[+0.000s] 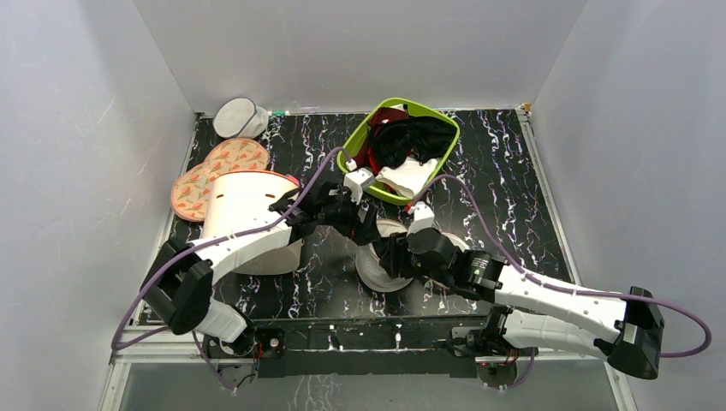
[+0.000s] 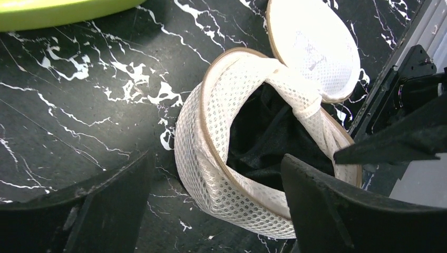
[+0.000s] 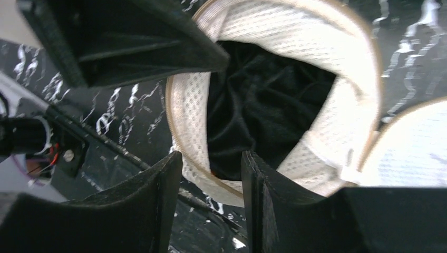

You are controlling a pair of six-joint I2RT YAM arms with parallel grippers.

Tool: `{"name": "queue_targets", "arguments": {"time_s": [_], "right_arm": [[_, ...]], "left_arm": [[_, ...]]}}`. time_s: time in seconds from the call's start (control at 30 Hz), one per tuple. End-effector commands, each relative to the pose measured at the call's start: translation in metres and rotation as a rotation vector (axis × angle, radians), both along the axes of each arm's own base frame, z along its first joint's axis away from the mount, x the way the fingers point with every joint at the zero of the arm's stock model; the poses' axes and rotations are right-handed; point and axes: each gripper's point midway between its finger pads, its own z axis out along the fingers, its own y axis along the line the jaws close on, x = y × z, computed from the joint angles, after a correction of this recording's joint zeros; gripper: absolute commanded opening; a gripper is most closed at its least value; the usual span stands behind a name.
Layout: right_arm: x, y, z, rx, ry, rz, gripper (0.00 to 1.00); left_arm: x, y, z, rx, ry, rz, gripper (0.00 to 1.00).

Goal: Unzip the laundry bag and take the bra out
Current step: Adjust the laundry bag at the center of the board.

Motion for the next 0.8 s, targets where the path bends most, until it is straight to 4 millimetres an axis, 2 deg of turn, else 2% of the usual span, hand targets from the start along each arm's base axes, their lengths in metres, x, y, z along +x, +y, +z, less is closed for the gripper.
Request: {"name": "queue_targets", "arguments": {"time_s": [0.0, 0.1, 0.27, 0.33, 0.37, 0.53, 0.57, 0.67, 0.77], "right_arm": [[-0.015, 0.041, 0.024, 0.216, -0.022, 0.170, 0.42], [-0.029, 0.061, 0.027, 0.299, -0.017, 0.290, 0.40], [-0.047, 0.082, 0.004, 0.312, 0.083, 0.408, 0.34], [-0.050, 0.083, 0.002, 0.310, 0.092, 0.424, 0.36], [-0.048, 0.081, 0.002, 0.300, 0.087, 0.412, 0.40], [-0.028, 0.052, 0.014, 0.208, 0.003, 0.273, 0.65], [-0.023, 0.045, 0.022, 0.192, -0.018, 0.247, 0.68], [-0.012, 0.028, 0.037, 0.148, -0.059, 0.174, 0.71], [0.003, 0.006, 0.041, 0.101, -0.055, 0.029, 0.67]], "left_arm": [[-0.004, -0.011, 0.013, -0.048, 0.056, -0.015, 0.80], [-0.002, -0.009, 0.004, -0.018, 0.083, 0.015, 0.63], [0.000, -0.007, -0.007, 0.021, 0.118, 0.041, 0.35], [0.000, -0.007, -0.007, 0.019, 0.122, 0.044, 0.21], [0.000, -0.007, -0.007, 0.016, 0.124, 0.042, 0.15], [-0.003, -0.012, -0.001, -0.022, 0.119, 0.021, 0.04], [-0.004, -0.012, 0.001, -0.031, 0.113, 0.021, 0.01], [-0.005, -0.013, 0.008, -0.063, 0.091, 0.013, 0.00], [-0.007, -0.015, 0.016, -0.100, 0.070, -0.004, 0.00]]}}
